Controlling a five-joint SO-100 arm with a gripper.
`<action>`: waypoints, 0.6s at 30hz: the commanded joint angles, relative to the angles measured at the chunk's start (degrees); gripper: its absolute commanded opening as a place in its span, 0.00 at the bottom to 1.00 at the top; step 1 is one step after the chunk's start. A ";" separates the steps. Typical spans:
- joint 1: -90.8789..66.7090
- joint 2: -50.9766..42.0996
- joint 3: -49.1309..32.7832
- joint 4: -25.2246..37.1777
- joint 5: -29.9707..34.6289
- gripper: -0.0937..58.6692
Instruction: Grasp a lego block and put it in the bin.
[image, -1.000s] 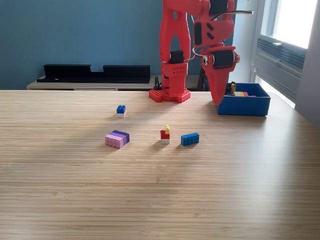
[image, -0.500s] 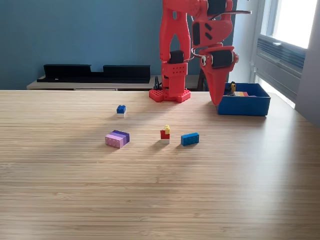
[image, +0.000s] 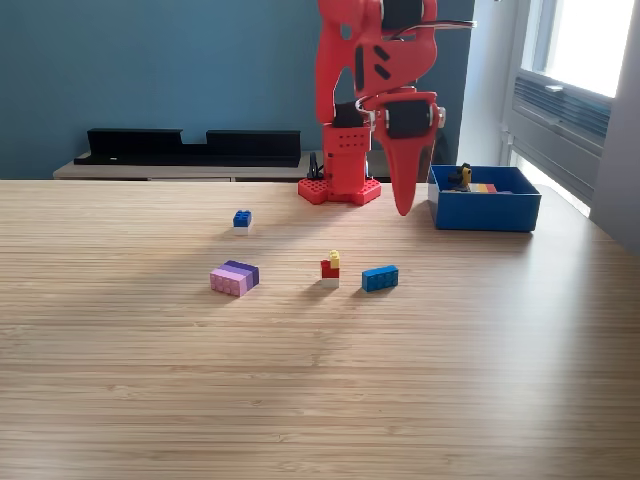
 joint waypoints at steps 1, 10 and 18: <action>6.77 1.05 -5.27 -0.53 -0.44 0.00; 20.65 1.05 -5.80 -0.62 -3.60 0.00; 28.21 0.88 -4.92 -5.54 -3.16 0.00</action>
